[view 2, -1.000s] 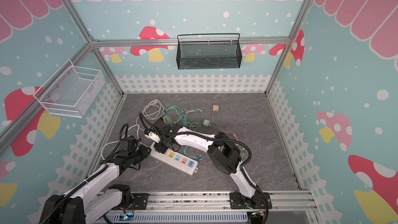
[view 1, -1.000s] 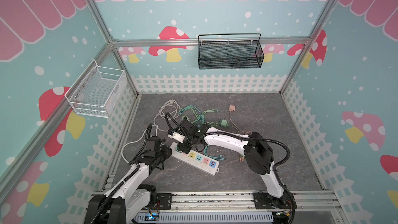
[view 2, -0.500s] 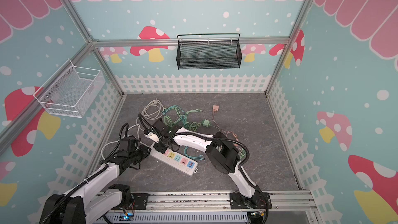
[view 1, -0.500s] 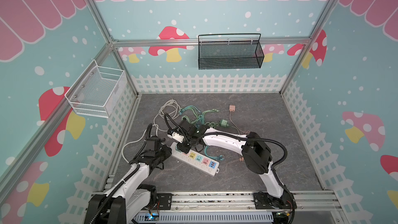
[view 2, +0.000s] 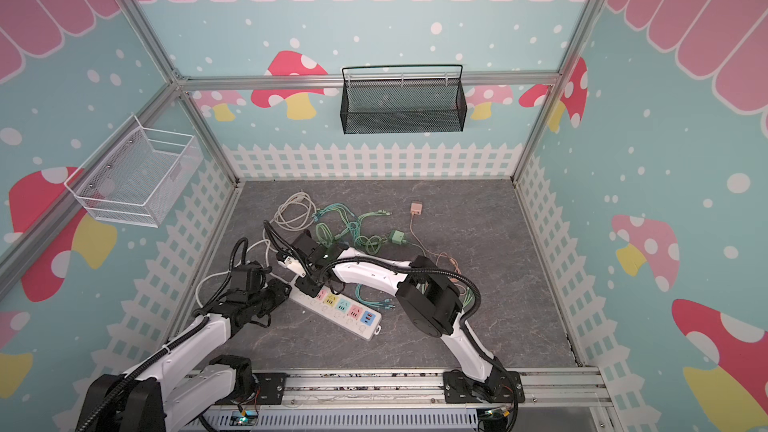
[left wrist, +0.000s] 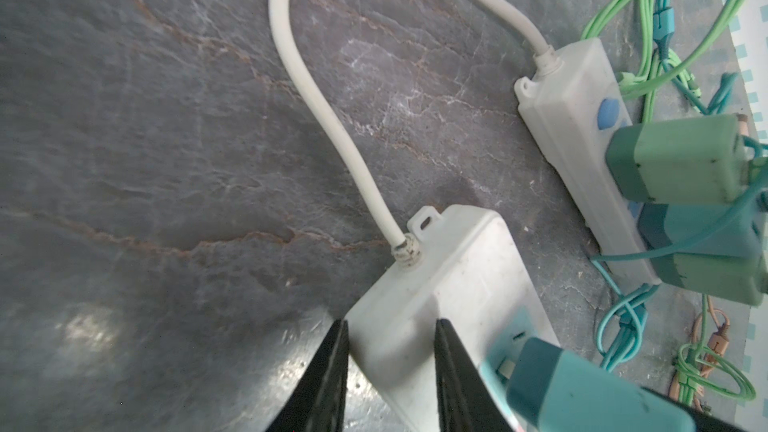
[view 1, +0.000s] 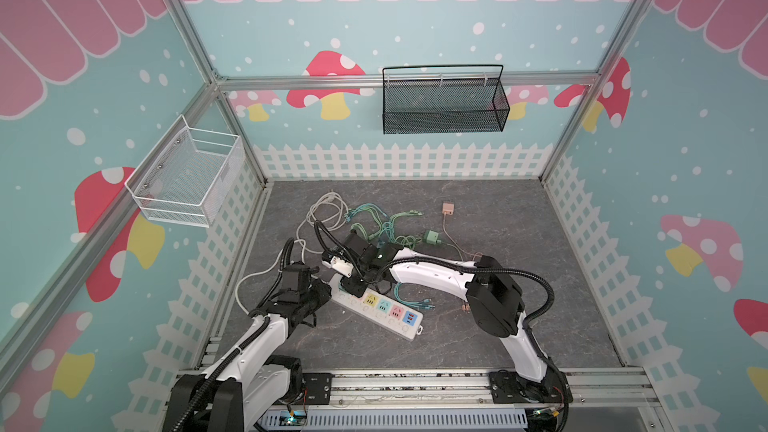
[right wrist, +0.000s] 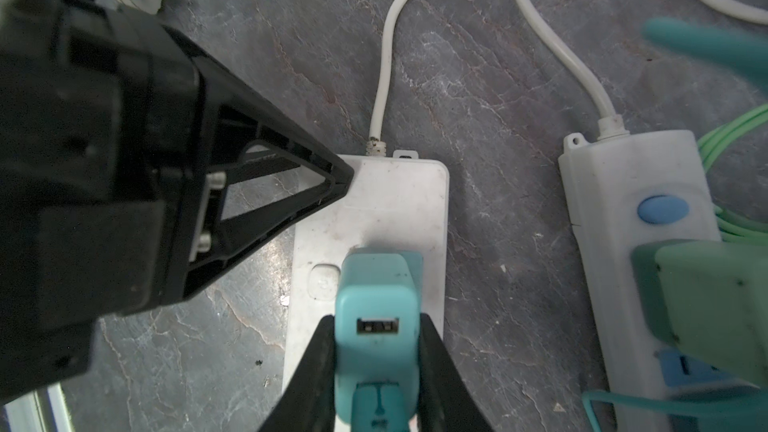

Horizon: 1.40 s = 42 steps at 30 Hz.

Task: Insert the plug
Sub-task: 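Press the teal charger prongs down into the first socket with the right gripper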

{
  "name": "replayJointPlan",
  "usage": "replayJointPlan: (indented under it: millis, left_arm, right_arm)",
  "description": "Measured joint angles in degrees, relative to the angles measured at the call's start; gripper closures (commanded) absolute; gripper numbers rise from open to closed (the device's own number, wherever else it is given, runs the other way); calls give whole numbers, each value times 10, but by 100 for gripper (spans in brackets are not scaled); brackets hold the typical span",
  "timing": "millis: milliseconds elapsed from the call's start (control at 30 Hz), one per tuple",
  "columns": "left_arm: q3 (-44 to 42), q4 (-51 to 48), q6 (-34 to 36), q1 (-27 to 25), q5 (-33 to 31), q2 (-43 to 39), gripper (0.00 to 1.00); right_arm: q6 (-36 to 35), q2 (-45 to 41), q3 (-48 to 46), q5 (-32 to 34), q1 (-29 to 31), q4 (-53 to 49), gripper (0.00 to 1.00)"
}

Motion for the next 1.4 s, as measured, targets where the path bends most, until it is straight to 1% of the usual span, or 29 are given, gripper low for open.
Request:
replayJointPlan:
  millis: [400,700,933,1267,1400]
  left_arm:
    - [0,0,-3,2,2,-2,69]
    - [-16,-5,-15,2,6,-30,70]
    - [-21,-9,-16,2,7,-41,70]
    - [-23,-14,-16,2,8,-47,70]
    - [-23,-15,-16,2,8,-49,70]
  right_arm:
    - [-6,0,-7,27,9,10,100]
    - [-5,-1,-23,40,15,28,100]
    - [-6,3,-24,67,24,34,100]
    - [-5,3,-26,67,24,37,100]
    - [-2,3,-23,64,24,34,97]
